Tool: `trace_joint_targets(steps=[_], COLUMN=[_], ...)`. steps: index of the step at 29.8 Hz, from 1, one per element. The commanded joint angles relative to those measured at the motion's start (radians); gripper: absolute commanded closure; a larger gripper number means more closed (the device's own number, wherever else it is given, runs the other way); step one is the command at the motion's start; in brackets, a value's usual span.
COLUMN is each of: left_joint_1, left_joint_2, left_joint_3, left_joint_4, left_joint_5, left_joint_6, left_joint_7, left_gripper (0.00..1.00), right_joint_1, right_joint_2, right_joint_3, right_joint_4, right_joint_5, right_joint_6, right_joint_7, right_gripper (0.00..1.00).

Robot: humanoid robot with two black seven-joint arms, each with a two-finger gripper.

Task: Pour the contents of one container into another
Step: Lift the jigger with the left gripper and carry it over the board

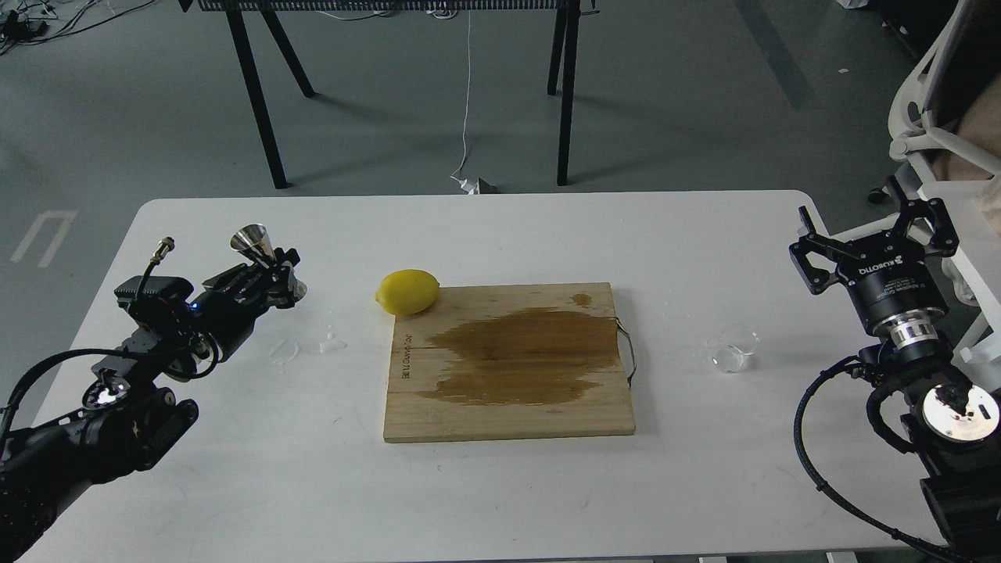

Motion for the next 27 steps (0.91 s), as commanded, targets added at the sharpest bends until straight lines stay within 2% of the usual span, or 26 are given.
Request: trace_joint_targets(steps=[1, 6, 12, 16, 21, 27], left_joint_1=[-0.101, -0.181, -0.238, -0.237, -0.215, -0.148], left_joint_2=[-0.006, -0.025, -0.134, -0.213, -0.348, -0.362], left_joint_3=[0.063, 0.097, 0.088, 0.096, 0.105, 0.16], left_joint_4=[-0.027, -0.093, -0.172, -0.244, -0.248, -0.235], left_joint_5=[0.0, 0.0, -0.006, -0.037, -0.037, -0.035], left_joint_6=[-0.004, -0.043, -0.085, -0.114, -0.111, -0.096], left_joint_7=[0.0, 0.0, 0.0, 0.0, 0.0, 0.0], left_gripper=[0.89, 0.89, 0.9, 0.9, 0.89, 0.89], right_joint_1=[0.004, 0.004, 0.01, 0.014, 0.019, 0.025], right_joint_2=[0.0, 0.0, 0.0, 0.0, 0.0, -0.006], right_joint_3=[0.0, -0.002, -0.008, -0.01, -0.014, -0.019], right_joint_4=[-0.015, -0.021, -0.033, -0.035, -0.062, -0.068], right_joint_5=[0.0, 0.0, 0.0, 0.0, -0.001, -0.001], right_joint_6=[0.0, 0.0, 0.0, 0.0, 0.0, 0.0], right_joint_7=[0.0, 0.0, 0.0, 0.0, 0.0, 0.0], right_gripper=[0.01, 0.01, 0.01, 0.01, 0.01, 0.01])
